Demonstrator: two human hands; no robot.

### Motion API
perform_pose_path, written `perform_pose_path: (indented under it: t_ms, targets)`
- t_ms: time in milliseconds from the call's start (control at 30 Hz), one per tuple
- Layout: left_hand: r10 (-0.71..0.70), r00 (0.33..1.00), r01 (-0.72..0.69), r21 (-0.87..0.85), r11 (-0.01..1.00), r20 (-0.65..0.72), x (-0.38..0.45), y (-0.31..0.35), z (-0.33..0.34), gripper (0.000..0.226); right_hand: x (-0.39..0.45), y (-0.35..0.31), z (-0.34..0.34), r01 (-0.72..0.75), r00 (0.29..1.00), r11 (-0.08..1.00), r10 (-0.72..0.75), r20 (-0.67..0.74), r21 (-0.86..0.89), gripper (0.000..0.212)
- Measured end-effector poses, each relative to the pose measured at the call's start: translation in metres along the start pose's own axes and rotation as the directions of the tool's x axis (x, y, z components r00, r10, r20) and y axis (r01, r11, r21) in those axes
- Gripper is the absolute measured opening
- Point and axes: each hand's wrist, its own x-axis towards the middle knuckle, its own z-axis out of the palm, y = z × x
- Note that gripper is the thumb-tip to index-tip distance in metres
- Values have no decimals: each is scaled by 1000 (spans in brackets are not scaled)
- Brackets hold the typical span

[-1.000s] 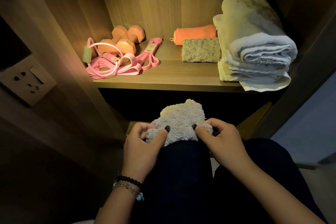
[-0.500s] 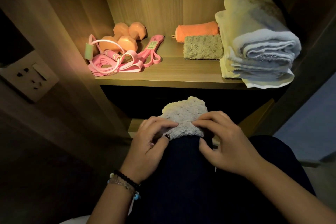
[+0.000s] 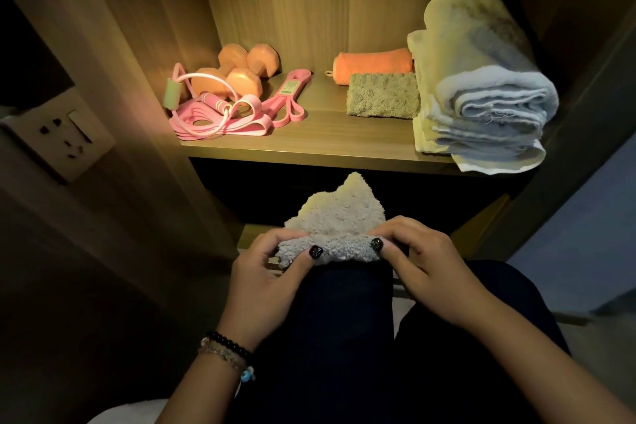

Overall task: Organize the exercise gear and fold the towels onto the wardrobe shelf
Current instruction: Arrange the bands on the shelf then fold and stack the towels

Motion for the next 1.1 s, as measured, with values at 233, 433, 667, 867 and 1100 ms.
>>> perform_pose_path:
  t_ms: [233,433,667,867,1100]
  targets:
    - [-74,990,47,-215,975,-120,-7,15,4,20,-3,-7,8,-56,992,992,68,-102,113,14]
    - [-228,962,198,-192,961,-149,-3,6,15,12,8,-14,22,-212,930,977,193,-313,-27,5]
    - [-165,954,165,-20,986,-250,0,3,16,19,15,-12,31,-83,897,951,-59,-439,-298,8]
    - [204,966,-188,111,976,-161,0,4,16,31,6,-6,24,243,927,927,-309,-212,-286,10]
    - [285,958,-285,-1,959,12,-4,-3,11,25,-6,0,14,61,998,998,-61,-9,-30,36]
